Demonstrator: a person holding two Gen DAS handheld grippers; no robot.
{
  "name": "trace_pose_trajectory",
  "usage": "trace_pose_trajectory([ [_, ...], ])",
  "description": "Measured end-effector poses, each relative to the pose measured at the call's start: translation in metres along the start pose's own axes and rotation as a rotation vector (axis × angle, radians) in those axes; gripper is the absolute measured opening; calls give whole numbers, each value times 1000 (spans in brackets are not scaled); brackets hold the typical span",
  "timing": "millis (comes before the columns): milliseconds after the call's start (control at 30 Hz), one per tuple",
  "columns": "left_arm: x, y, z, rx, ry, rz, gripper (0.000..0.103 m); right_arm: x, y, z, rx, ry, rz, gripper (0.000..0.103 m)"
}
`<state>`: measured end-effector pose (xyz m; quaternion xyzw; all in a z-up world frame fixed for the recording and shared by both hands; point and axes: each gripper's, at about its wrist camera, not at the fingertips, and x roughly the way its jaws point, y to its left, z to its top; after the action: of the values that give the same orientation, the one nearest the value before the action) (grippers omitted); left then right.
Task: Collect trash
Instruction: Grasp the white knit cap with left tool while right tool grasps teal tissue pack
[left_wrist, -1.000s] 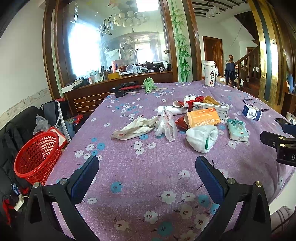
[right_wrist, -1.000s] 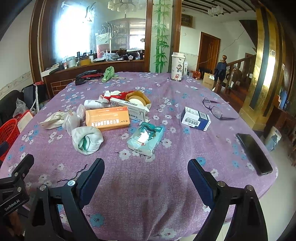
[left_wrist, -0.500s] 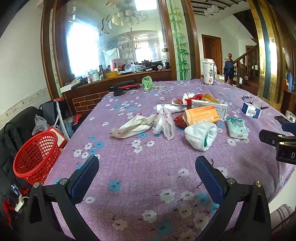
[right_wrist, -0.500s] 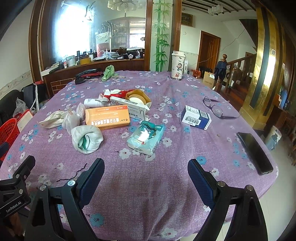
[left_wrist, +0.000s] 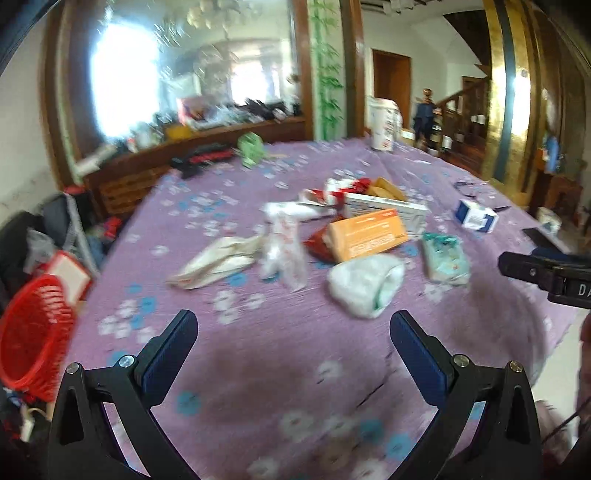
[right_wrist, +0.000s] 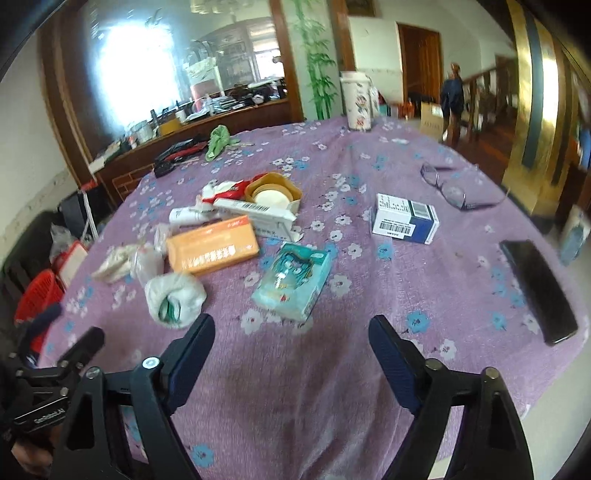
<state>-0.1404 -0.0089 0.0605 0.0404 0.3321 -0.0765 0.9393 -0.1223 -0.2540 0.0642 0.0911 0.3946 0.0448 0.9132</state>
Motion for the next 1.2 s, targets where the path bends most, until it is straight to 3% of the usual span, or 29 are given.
trace_pose_trajectory([
  [133, 36, -13, 17, 17, 94, -87, 100, 12, -14, 9, 65, 49, 50, 75],
  [300, 72, -32, 26, 57, 174, -99, 87, 23, -24, 16, 106, 76, 69, 66],
  [433, 96, -36, 28, 46, 229, -118, 76, 39, -25, 23, 124, 112, 87, 66],
  [633, 108, -42, 30, 20, 249, -199, 42, 74, -11, 33, 113, 181, 64, 66],
  [733, 109, -46, 29, 40, 231, -195, 38, 87, -8, 37, 106, 196, 45, 72],
  [1000, 103, -38, 30, 21, 234, -206, 27, 113, -11, 43, 81, 225, 17, 71],
  [1067, 104, -37, 28, 18, 239, -206, 27, 114, -10, 43, 65, 222, 24, 59],
  [1100, 105, -38, 28, 20, 239, -203, 27, 114, -8, 43, 58, 220, 29, 46],
  [1200, 107, -41, 30, 33, 237, -194, 27, 112, -7, 43, 46, 213, 68, 22],
])
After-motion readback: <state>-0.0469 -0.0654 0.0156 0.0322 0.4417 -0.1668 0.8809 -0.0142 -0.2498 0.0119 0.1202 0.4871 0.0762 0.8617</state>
